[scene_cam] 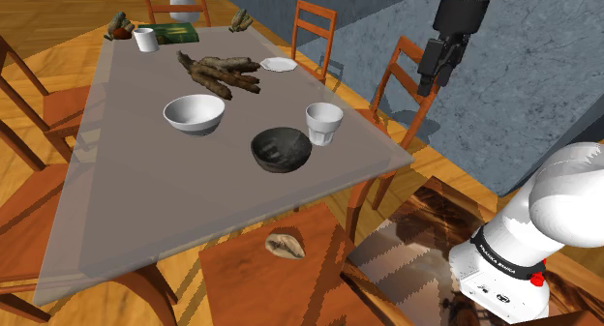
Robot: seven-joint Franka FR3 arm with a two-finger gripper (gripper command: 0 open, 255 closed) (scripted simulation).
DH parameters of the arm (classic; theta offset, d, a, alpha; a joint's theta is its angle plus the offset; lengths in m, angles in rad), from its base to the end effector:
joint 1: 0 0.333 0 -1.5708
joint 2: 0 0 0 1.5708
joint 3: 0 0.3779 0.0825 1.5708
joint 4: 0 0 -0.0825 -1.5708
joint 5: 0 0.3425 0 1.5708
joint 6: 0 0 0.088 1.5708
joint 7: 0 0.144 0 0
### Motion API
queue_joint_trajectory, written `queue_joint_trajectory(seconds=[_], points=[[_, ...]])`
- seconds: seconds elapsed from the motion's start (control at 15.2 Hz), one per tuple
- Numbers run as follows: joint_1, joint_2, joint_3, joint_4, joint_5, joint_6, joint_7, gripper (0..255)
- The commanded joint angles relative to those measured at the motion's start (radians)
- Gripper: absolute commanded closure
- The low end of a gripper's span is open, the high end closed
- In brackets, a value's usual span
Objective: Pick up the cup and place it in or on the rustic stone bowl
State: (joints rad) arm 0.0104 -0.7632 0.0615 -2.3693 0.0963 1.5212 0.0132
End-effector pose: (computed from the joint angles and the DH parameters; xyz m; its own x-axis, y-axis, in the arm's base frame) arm 0.2176 0.0369 0.5822 0.9954 0.0426 -0.0863 0.0382 -0.9979 -0.0526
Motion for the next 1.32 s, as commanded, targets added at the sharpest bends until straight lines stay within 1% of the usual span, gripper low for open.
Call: queue_joint_trajectory(seconds=[0.0,0.33,0.66,0.99,1.25], points=[[0.0,0.0,0.0,0.0,0.0,0.0,0.0,0],[0.0,0.168,0.054,0.024,-0.019,0.146,0.028,0],[-0.005,0.352,0.104,0.083,-0.058,0.27,0.068,0],[-0.012,0.546,0.148,0.176,-0.123,0.365,0.122,0],[-0.012,0.707,0.173,0.274,-0.193,0.416,0.174,0]])
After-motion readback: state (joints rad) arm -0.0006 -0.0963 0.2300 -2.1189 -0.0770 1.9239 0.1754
